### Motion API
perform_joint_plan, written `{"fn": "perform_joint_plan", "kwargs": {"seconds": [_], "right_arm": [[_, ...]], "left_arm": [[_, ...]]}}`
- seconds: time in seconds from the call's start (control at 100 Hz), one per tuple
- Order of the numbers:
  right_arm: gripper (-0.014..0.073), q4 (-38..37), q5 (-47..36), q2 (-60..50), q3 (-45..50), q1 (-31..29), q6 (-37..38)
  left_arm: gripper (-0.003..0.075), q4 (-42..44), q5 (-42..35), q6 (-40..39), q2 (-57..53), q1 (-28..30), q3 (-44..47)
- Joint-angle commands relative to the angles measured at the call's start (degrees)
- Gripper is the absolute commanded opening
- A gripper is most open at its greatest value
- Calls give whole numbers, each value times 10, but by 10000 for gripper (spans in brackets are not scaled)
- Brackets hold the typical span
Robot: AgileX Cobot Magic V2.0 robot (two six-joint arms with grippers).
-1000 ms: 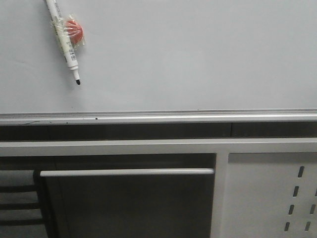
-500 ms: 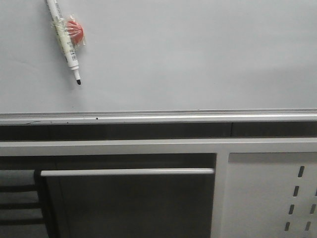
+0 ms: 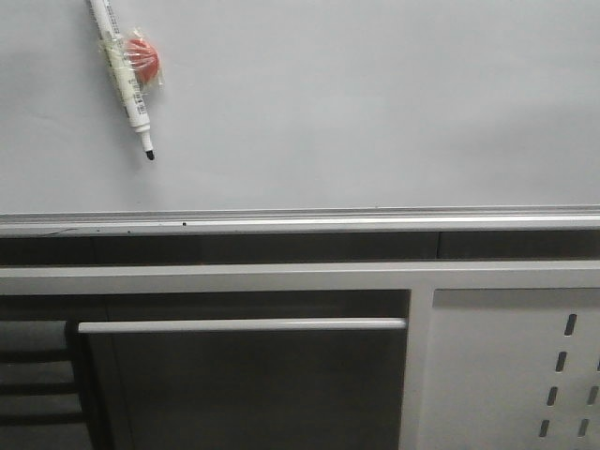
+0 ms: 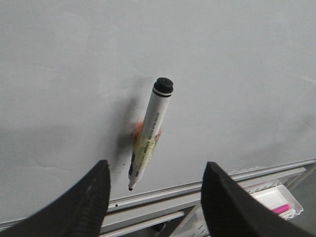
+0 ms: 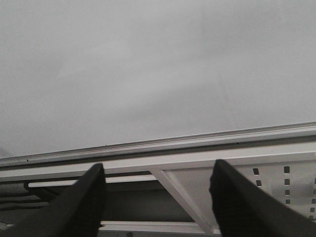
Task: Write number 1 on whiteboard
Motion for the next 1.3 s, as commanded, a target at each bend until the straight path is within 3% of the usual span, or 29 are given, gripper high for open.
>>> {"fn": "perform_joint_plan", "kwargs": {"seconds": [0.0, 0.1, 0.19, 0.34, 0.88, 1.09, 1.25, 1.29], "right_arm": [[414, -1, -41, 5, -21, 0, -7], [414, -1, -42, 5, -21, 0, -7], [414, -1, -42, 5, -21, 0, -7], [414, -1, -42, 5, -21, 0, -7], [414, -1, -43, 5, -21, 0, -7], [414, -1, -45, 5, -21, 0, -7], [414, -1, -47, 5, -21, 0, -7], [414, -1, -47, 5, -21, 0, -7]], "left_arm": [[383, -64, -4, 32, 17, -36, -19], [383, -123, -86, 95, 39, -106, -19], [383, -125, -178, 118, 61, -162, -27], [383, -125, -240, 149, 95, -227, -55], [342, -125, -263, 164, 209, -237, -151], [185, -124, -275, 170, 221, -237, -159], [-21, -124, -272, 177, 224, -237, -160], [-20, -124, -272, 177, 224, -237, -160]]}}
